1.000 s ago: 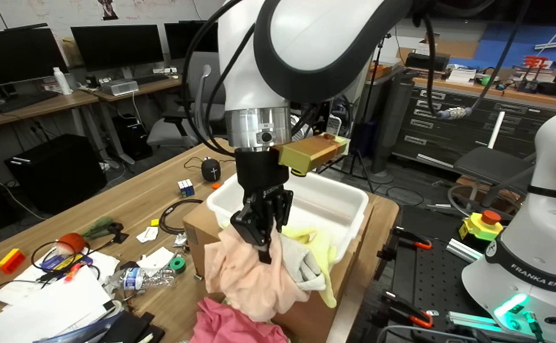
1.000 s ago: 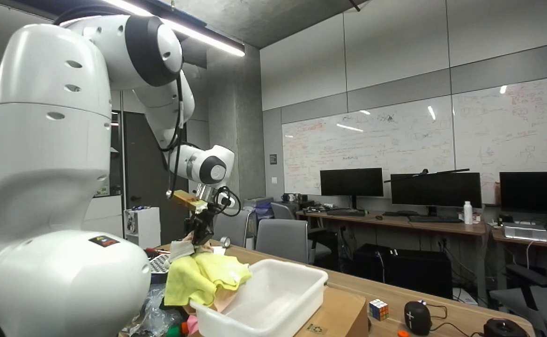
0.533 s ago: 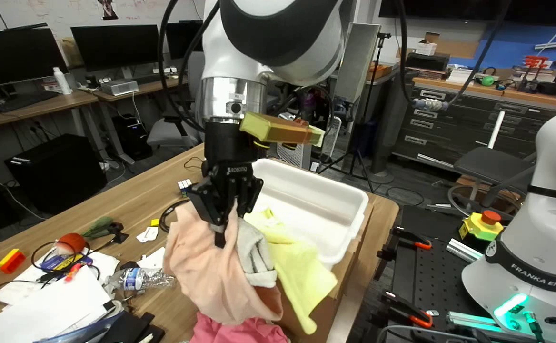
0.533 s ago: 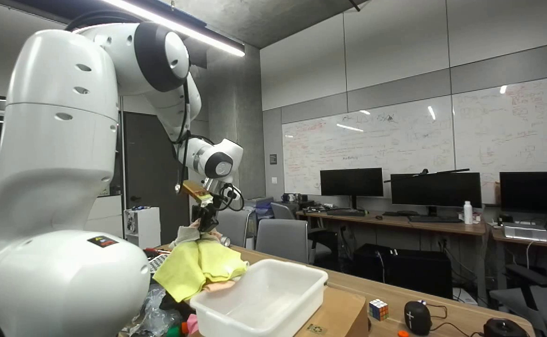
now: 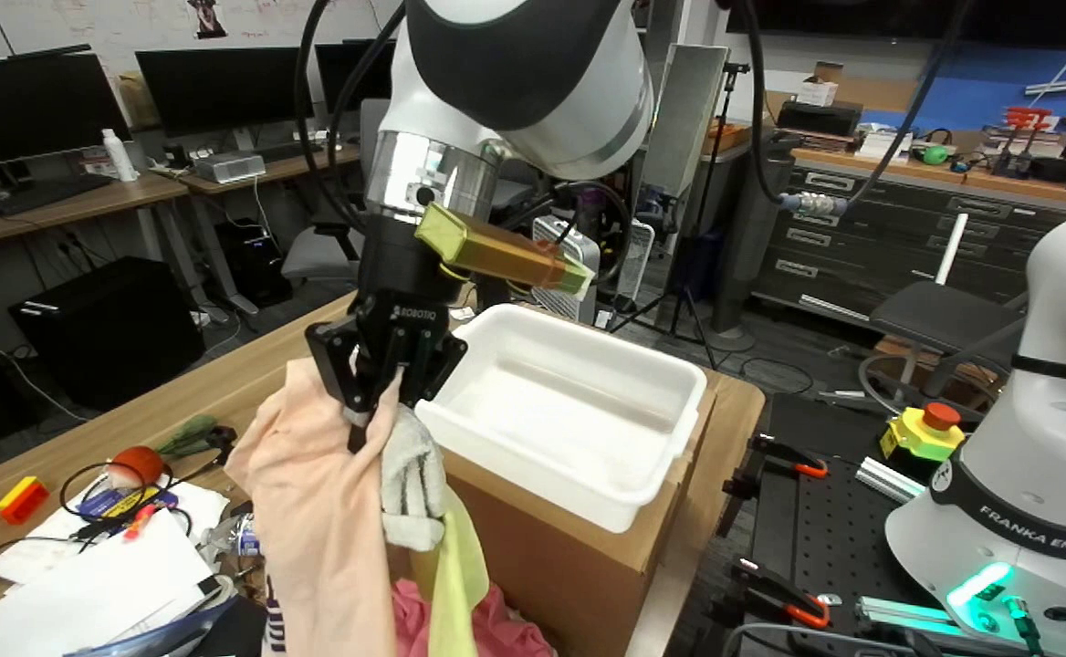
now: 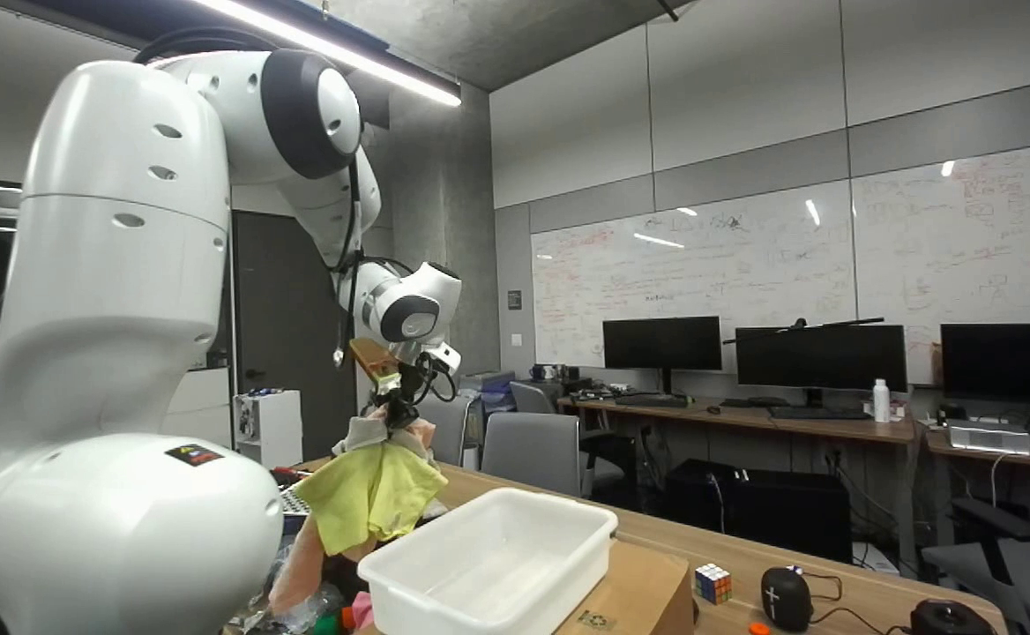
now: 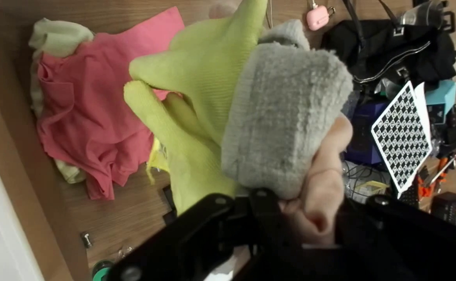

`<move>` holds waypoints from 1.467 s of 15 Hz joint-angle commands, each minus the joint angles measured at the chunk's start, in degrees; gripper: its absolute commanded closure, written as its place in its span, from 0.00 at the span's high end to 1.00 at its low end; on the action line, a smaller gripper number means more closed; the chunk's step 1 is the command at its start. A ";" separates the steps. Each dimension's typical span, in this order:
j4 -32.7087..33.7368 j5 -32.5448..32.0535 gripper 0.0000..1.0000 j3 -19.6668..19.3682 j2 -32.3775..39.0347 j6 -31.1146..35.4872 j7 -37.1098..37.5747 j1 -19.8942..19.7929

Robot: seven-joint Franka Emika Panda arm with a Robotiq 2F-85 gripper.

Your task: Remove the clothes from the bowl and put them on the table

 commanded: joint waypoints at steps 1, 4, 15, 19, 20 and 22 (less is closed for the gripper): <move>0.00 -5.94 0.51 0.14 1.01 0.99 1.21 1.27; -0.66 -13.69 0.74 -0.35 1.39 1.14 2.77 1.74; -5.68 -41.30 1.00 -6.88 -5.00 -6.45 10.25 -0.96; -9.49 -45.01 1.00 -7.68 -10.70 -10.55 8.96 -3.55; -10.34 -45.46 1.00 -7.71 -12.04 -11.26 8.58 -4.18; -12.05 -45.16 1.00 -7.76 -14.73 -12.46 7.06 -5.41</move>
